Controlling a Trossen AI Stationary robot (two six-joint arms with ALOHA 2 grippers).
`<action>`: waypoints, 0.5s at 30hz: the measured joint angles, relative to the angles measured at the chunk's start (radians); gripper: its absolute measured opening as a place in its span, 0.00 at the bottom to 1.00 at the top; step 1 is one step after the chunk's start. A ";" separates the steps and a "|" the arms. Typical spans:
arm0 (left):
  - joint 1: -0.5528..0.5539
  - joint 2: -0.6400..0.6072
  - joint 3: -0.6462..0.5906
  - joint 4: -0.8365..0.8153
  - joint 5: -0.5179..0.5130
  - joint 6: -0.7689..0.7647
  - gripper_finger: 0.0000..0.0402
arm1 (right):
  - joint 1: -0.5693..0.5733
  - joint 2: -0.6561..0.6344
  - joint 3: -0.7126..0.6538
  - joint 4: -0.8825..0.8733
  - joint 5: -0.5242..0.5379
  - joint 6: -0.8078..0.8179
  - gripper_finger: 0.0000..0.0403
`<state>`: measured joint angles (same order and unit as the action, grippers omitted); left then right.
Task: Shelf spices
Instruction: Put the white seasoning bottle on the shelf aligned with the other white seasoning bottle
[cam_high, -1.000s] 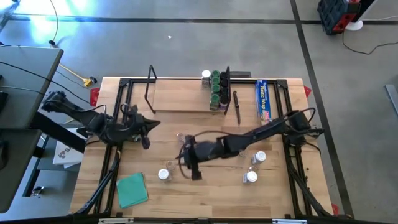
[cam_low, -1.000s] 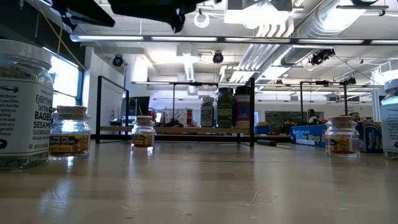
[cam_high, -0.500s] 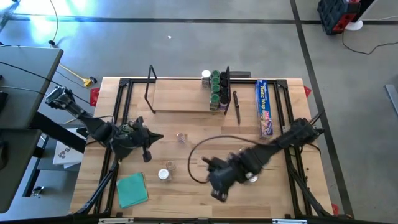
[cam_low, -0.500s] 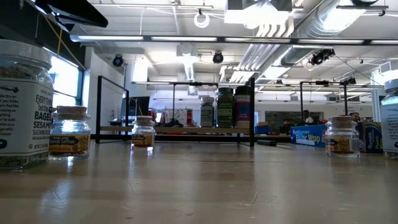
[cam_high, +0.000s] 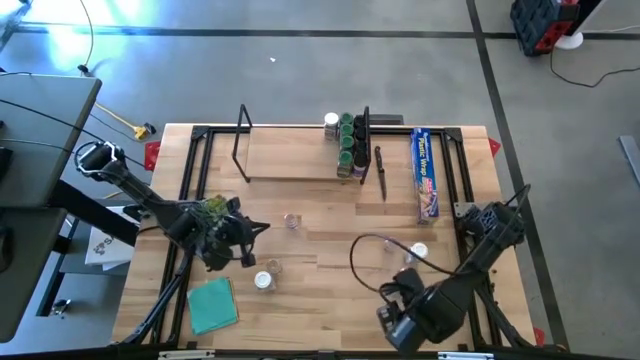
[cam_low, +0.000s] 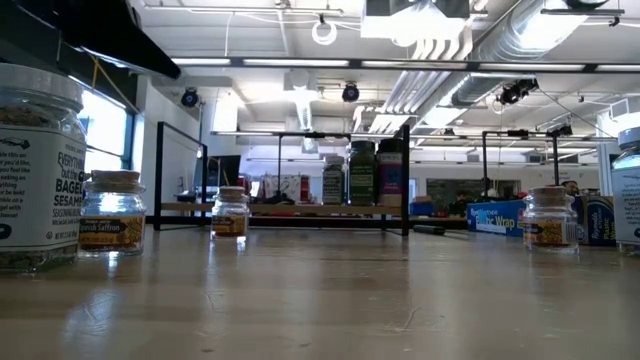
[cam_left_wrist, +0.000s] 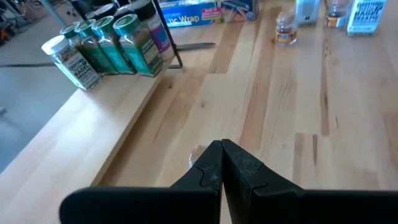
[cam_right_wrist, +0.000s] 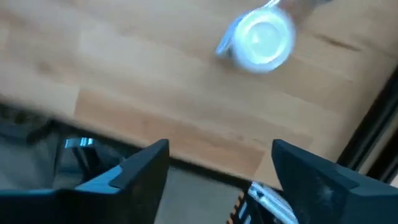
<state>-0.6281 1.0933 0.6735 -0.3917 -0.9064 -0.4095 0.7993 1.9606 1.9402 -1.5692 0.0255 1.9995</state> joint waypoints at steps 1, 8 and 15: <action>0.000 0.009 0.000 0.001 -0.006 0.001 0.00 | -0.001 -0.001 -0.014 -0.001 -0.004 0.018 0.72; 0.004 0.048 0.000 0.001 -0.046 0.053 0.00 | -0.073 -0.050 -0.179 -0.004 -0.023 0.078 0.86; 0.003 0.048 0.000 0.001 -0.025 0.025 0.00 | -0.163 -0.105 -0.336 0.038 -0.042 0.028 0.87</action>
<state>-0.6254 1.1412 0.6731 -0.3904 -0.9309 -0.3844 0.6361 1.8551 1.6043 -1.5310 -0.0163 2.0275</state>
